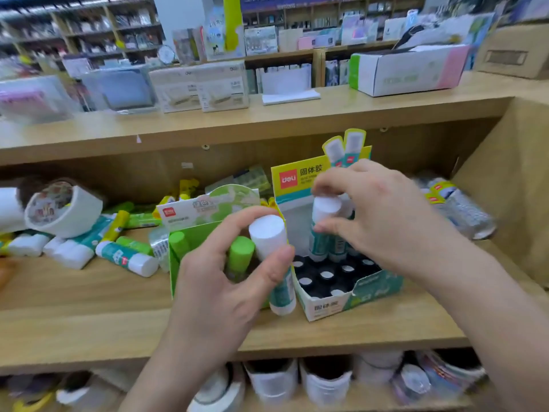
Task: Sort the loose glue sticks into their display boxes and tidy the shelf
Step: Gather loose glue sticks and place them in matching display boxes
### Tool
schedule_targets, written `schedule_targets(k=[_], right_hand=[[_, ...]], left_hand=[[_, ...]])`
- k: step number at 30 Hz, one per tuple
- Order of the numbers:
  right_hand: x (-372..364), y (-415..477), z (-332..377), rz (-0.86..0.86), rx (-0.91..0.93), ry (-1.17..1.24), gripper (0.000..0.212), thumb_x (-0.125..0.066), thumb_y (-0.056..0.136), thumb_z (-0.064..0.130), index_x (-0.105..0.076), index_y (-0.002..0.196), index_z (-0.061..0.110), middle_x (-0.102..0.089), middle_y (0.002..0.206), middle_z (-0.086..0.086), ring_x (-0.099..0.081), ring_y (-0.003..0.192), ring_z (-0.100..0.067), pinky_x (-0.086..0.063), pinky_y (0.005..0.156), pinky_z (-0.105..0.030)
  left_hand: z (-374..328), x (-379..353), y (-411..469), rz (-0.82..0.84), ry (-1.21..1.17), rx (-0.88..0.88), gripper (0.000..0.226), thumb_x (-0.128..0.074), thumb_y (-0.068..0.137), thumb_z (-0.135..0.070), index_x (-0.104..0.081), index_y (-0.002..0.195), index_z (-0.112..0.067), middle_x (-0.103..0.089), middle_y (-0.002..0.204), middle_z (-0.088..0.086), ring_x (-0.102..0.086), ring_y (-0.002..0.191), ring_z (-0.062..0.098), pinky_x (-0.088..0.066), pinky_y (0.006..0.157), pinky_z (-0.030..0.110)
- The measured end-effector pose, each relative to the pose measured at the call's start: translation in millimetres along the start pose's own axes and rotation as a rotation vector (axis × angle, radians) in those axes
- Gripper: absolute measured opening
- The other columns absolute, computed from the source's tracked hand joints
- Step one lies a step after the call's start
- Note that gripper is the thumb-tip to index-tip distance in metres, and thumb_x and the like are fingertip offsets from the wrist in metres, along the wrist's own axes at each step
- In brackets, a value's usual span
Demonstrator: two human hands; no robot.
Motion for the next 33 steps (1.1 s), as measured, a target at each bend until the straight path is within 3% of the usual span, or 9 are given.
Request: schedule_targets(k=[4,11,13,15,20,23,26,29,33], right_hand=[[-1.4,3.5,-1.0,-0.01,0.046,-0.081,0.032,-0.079,0.07,0.038,-0.062,0.092,0.021,-0.057,0.088,-0.004,-0.053,0.09,-0.025,-0.041,0.074,-0.035],[-2.6,3.8,-0.9,-0.039,0.211,-0.202,0.011,-0.081,0.07,0.019,-0.073,0.076,0.013,-0.067,0.076,-0.003,-0.057,0.078,-0.032,-0.053,0.065,-0.041],[-8.1,6.6,-4.2,-0.005,0.207,-0.247,0.009,-0.077,0.07,0.009,-0.074,0.077,0.015,-0.066,0.074,-0.004,-0.057,0.076,-0.033,-0.052,0.058,-0.043],[-13.3,8.8,-5.7,0.013,0.204,-0.268,0.021,-0.076,0.066,0.002,-0.075,0.08,0.018,-0.066,0.075,-0.003,-0.058,0.074,-0.033,-0.05,0.054,-0.04],[-10.2,4.3,-2.4,0.046,0.174,-0.304,0.012,-0.071,0.074,0.011,-0.074,0.082,0.021,-0.067,0.079,0.001,-0.059,0.076,-0.029,-0.044,0.054,-0.035],[-5.6,2.1,-1.8,0.07,0.153,-0.242,0.022,-0.063,0.082,0.012,-0.072,0.099,0.024,-0.069,0.087,0.002,-0.059,0.086,-0.028,-0.045,0.061,-0.038],[-2.4,3.7,-3.9,0.124,0.087,-0.184,0.031,-0.052,0.091,0.018,-0.062,0.117,0.032,-0.065,0.101,0.004,-0.054,0.102,-0.022,-0.041,0.075,-0.038],[-0.6,2.1,-5.2,0.126,0.063,-0.083,0.025,-0.053,0.092,0.022,-0.065,0.114,0.029,-0.066,0.108,0.008,-0.053,0.108,-0.02,-0.045,0.085,-0.041],[3.2,-1.5,-6.1,0.093,0.014,0.063,0.027,-0.058,0.09,0.028,-0.059,0.116,0.031,-0.064,0.107,0.012,-0.055,0.104,-0.014,-0.046,0.086,-0.042]], left_hand=[[1.0,-0.8,2.1,-0.024,0.001,0.009,0.031,-0.064,0.079,-0.049,-0.063,0.107,-0.037,-0.069,0.088,-0.006,-0.064,0.08,0.019,-0.053,0.065,0.032],[0.2,-0.8,7.1,-0.06,-0.053,-0.001,0.034,-0.064,0.08,-0.044,-0.065,0.109,-0.027,-0.067,0.09,-0.007,-0.064,0.081,0.017,-0.055,0.067,0.033],[-0.2,0.5,9.8,-0.073,-0.083,0.009,0.034,-0.066,0.079,-0.045,-0.067,0.107,-0.026,-0.066,0.083,-0.011,-0.062,0.073,0.01,-0.052,0.061,0.024],[-2.4,0.9,12.7,-0.072,-0.142,0.015,0.031,-0.071,0.08,-0.044,-0.067,0.105,-0.025,-0.06,0.068,-0.016,-0.054,0.058,0.002,-0.043,0.054,0.013],[-17.1,-1.8,25.8,-0.058,-0.25,-0.038,0.031,-0.072,0.078,-0.033,-0.067,0.106,-0.022,-0.049,0.055,-0.014,-0.04,0.049,0.002,-0.037,0.048,0.012],[-25.2,-4.2,35.8,-0.052,-0.234,-0.087,0.03,-0.067,0.081,-0.025,-0.065,0.11,-0.018,-0.056,0.063,-0.012,-0.047,0.052,0.003,-0.041,0.052,0.013],[-28.1,-10.4,43.9,-0.016,-0.201,-0.114,0.03,-0.066,0.085,-0.02,-0.063,0.114,-0.016,-0.067,0.087,0.0,-0.062,0.072,0.018,-0.053,0.065,0.023],[-21.3,-16.8,49.7,0.015,-0.193,-0.068,0.028,-0.067,0.086,-0.021,-0.063,0.113,-0.017,-0.068,0.097,0.002,-0.064,0.077,0.012,-0.051,0.07,0.021],[-9.9,-22.0,52.4,0.074,-0.171,-0.008,0.026,-0.067,0.086,-0.025,-0.062,0.112,-0.022,-0.068,0.098,0.0,-0.061,0.071,0.009,-0.052,0.064,0.025]])
Point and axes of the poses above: each hand's wrist, its own y-axis towards the middle knuckle, its own x-axis out of the back of the hand, z = x × y, the point moved 4 cm from there along y, towards the middle knuckle
